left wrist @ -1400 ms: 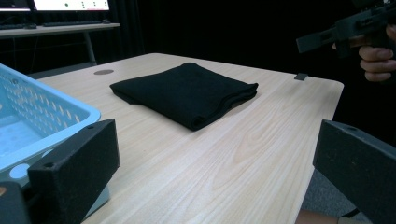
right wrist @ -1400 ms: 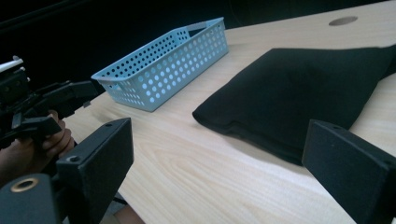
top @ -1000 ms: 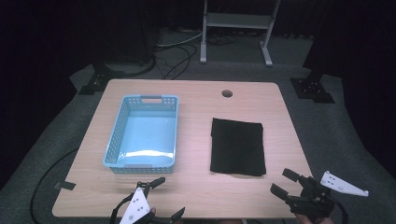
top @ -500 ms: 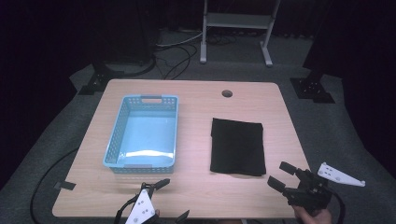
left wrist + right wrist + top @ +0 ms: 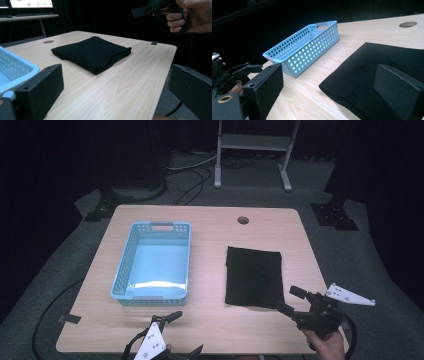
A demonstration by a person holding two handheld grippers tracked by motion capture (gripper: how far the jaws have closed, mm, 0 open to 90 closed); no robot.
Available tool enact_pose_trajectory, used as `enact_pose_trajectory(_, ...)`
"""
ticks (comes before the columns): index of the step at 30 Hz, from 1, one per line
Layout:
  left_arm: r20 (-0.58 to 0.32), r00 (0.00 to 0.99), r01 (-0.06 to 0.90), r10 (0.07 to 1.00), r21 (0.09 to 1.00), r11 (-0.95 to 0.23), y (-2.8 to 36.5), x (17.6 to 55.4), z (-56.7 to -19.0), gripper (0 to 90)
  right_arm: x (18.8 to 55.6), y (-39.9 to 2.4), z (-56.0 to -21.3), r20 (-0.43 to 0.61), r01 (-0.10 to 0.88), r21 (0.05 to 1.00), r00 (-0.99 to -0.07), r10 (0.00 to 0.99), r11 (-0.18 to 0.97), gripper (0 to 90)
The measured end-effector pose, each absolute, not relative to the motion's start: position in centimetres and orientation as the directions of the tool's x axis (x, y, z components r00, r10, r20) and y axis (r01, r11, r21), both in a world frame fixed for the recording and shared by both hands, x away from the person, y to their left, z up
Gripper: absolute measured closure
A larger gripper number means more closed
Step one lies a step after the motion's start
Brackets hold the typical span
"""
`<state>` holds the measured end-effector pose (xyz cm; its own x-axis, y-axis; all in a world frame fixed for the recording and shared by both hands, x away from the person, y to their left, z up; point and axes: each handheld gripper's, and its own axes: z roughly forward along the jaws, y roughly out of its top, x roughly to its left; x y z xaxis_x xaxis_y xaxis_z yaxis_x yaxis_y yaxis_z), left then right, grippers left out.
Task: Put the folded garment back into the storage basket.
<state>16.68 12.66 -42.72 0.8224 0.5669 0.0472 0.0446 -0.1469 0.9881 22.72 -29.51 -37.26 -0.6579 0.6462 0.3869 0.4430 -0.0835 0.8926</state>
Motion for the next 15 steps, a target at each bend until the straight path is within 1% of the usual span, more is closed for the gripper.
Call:
enact_pose_trajectory(9,0.055,0.822,0.045,0.567,0.986,-0.161,12.6,16.8,-42.8,0.0,24.2,-29.4,-37.3,0.387,0.470,0.881,-0.658,0.646,-0.049,8.5)
enact_pose_trajectory(15,0.056,0.822,0.043,0.566,0.986,-0.160,12.8,16.7,-42.8,0.0,25.3,-29.0,-37.1,0.366,0.480,0.877,-0.655,0.661,-0.011,8.5)
